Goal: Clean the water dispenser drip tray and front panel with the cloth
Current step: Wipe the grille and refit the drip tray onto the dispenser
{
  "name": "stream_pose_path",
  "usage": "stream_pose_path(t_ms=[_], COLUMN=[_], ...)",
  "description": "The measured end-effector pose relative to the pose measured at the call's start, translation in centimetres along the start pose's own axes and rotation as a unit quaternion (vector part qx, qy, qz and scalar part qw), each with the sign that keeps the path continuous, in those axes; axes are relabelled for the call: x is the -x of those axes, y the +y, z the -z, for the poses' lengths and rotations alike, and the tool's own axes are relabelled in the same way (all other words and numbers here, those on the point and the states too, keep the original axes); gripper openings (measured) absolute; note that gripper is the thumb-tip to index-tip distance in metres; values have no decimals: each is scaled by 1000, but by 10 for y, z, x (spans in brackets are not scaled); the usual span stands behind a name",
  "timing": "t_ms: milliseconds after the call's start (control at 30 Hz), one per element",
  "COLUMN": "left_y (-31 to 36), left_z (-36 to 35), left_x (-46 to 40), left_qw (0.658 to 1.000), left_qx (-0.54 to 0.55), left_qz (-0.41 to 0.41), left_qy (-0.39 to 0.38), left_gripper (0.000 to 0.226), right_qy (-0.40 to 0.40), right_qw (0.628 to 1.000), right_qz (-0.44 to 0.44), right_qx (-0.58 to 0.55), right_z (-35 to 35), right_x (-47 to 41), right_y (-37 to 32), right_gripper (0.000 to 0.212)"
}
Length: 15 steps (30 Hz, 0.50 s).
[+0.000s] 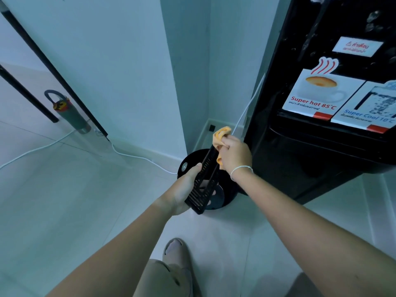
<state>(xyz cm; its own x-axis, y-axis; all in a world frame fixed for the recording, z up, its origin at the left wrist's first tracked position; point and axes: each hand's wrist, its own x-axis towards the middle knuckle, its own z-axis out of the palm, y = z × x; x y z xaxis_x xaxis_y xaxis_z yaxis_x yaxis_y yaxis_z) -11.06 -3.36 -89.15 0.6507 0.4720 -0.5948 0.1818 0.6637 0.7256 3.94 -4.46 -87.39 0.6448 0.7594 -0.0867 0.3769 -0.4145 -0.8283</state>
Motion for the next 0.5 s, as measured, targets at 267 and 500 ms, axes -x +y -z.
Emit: stream_pose_path(t_ms=[267, 500], left_y=[19, 32], left_z=[-3, 8], left_x=[-12, -19], left_qw=[993, 979], left_qx=[100, 175], left_qz=[-43, -70], left_qy=[37, 76], left_gripper=[50, 46], right_qy=[-87, -140], right_qw=[990, 966], right_qz=[97, 215], right_qx=[51, 1], right_z=[-13, -24], right_x=[25, 83], right_y=[-1, 18], right_gripper=[20, 27])
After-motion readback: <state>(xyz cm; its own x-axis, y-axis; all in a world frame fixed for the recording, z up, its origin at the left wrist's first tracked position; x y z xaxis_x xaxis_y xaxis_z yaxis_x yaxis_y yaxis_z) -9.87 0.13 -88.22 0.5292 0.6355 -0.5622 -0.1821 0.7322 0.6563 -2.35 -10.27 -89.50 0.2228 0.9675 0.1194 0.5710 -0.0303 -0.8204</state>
